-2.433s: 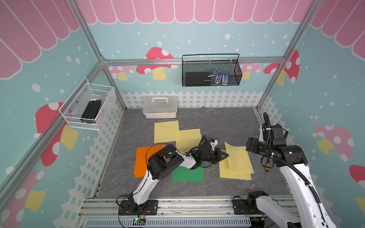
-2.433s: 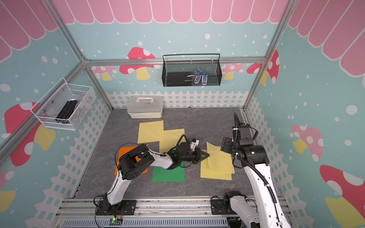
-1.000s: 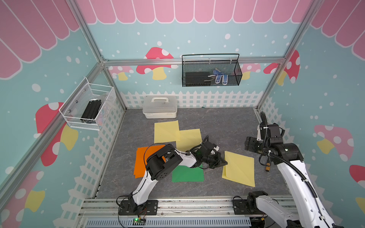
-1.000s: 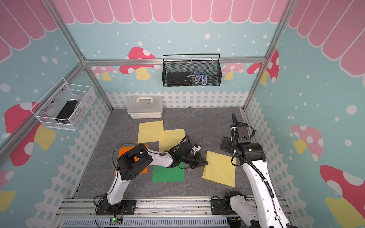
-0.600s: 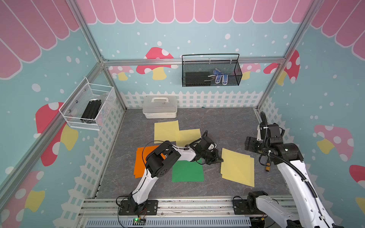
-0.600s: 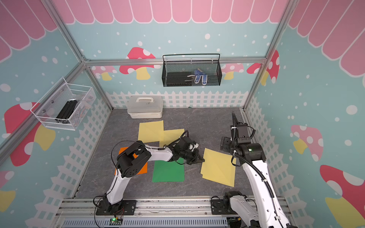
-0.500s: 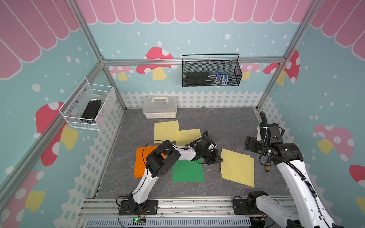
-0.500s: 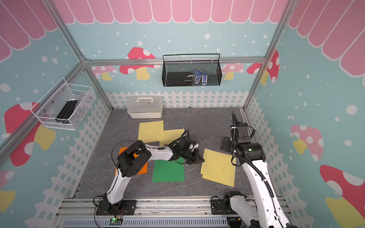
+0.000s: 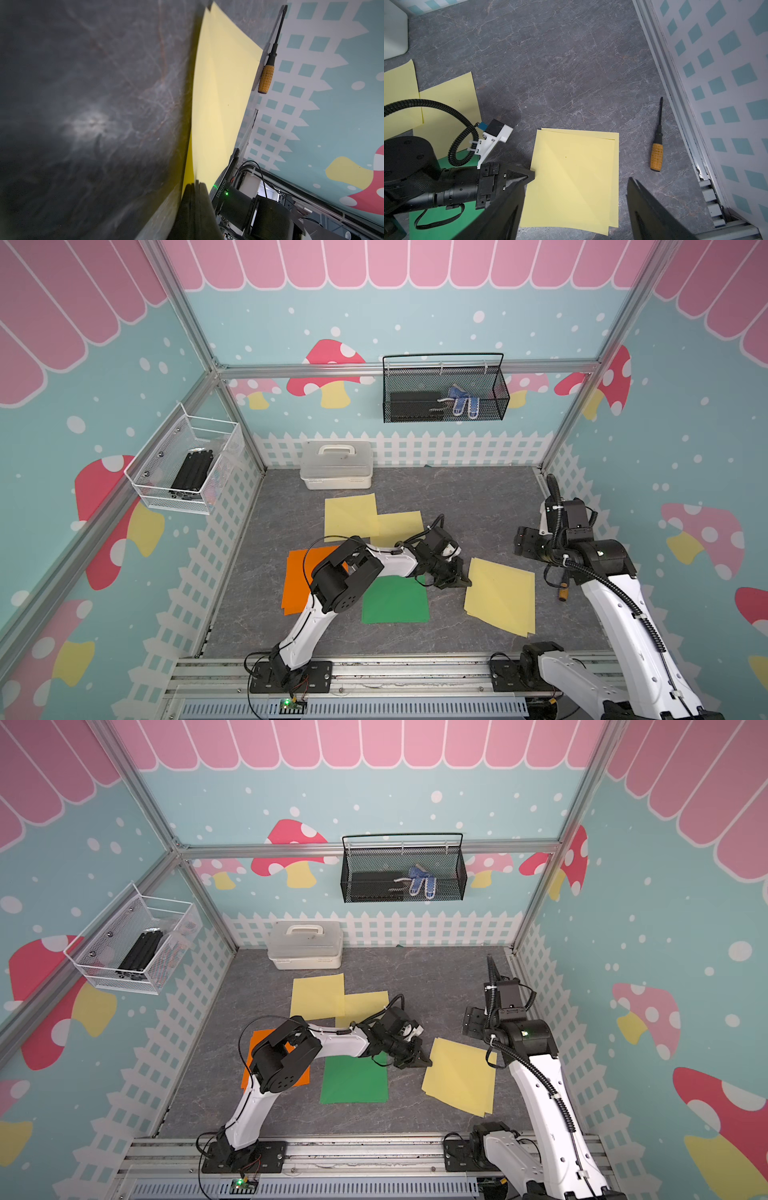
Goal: Sort the scattered colored papers by color
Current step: Place the colored paper.
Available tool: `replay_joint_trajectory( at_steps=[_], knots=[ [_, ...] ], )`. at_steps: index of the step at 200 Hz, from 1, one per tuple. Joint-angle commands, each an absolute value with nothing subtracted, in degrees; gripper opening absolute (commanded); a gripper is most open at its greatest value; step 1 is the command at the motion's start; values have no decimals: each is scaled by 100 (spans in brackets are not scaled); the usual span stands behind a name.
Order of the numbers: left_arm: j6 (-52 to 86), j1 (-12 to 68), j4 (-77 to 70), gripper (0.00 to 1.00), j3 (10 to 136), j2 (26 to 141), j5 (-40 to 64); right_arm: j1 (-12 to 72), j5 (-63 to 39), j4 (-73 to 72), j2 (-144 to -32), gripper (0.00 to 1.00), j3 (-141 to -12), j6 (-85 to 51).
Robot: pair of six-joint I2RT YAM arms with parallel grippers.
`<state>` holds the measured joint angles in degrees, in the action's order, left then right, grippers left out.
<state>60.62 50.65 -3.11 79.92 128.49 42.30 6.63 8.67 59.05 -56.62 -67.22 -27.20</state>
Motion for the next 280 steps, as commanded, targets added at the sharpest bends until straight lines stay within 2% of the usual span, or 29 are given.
replay_joint_trajectory(
  at_steps=[1,103,149,184,208,220,269,280],
  knots=[
    [5906,5080,-149,0,8124,12986,4334,642,879,5854,-5669,81,-6627,-2689],
    [6187,5106,-471,0,8164,13143,4270,642,845,5827,-5669,80,-6594,-2672],
    [6235,5125,-467,36,8183,13153,4216,641,784,5805,-5686,81,-6539,-2681],
    [6224,5106,-436,40,8054,13046,4062,638,705,5747,-5738,79,-6412,-2764],
    [6150,5067,-361,52,7936,12924,3902,640,535,5594,-5774,78,-6117,-2975],
    [6028,5071,-189,54,7953,12870,3803,639,411,5473,-5779,78,-5885,-3144],
    [5772,5067,160,56,7862,12713,3502,597,382,5002,-5727,76,-5016,-3778],
    [5695,5054,268,56,7829,12632,3408,520,515,4968,-5675,72,-4851,-3899]
  ],
)
